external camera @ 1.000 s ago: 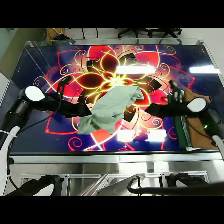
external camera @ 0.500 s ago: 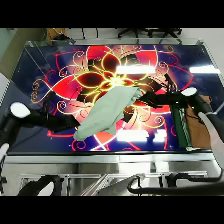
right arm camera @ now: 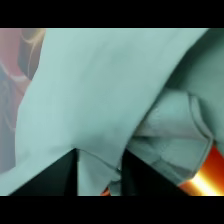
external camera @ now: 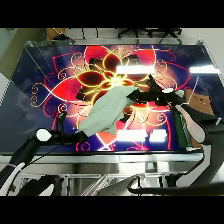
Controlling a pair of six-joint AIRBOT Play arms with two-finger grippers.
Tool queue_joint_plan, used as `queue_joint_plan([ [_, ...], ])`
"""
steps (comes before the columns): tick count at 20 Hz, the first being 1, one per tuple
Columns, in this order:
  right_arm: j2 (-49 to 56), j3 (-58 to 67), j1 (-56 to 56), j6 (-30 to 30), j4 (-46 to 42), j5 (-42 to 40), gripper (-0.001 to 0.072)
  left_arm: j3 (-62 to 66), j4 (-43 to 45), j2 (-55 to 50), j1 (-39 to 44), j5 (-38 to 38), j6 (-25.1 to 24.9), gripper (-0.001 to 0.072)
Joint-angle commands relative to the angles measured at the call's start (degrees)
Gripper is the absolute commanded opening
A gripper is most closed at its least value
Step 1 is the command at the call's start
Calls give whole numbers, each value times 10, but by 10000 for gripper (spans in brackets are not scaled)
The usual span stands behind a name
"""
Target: Fold the shirts.
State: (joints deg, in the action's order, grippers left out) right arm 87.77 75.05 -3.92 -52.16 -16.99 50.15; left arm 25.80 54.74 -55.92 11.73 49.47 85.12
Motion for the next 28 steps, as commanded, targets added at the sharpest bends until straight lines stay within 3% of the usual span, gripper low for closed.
queue_joint_plan([
  [1, 25, 26, -5, 33, 8, -8, 102, 5, -22, -68, 28, -101, 8, 686],
  [3, 24, 26, -5, 40, 8, -1, 20, 44, -17, -106, 28, -100, 3, 644],
  [4, 24, 26, -4, 41, 7, 8, 19, 67, -17, -124, 24, -90, -7, 359],
  [5, 23, 26, -4, 41, 7, 16, 19, 86, -17, -136, 17, -78, -17, 26],
  [10, -21, 26, -3, 43, 7, 46, 19, 157, -18, -143, -34, -10, -55, 12],
  [17, -253, 52, 35, 44, 7, 106, 19, 312, -17, 23, -113, 115, -73, 11],
  [23, -482, 144, 42, 68, -30, 88, 18, 513, -19, 165, -155, 172, -71, 11],
  [28, -538, 252, 42, 67, -119, 41, 18, 618, -18, 231, -156, 181, -71, 11],
])
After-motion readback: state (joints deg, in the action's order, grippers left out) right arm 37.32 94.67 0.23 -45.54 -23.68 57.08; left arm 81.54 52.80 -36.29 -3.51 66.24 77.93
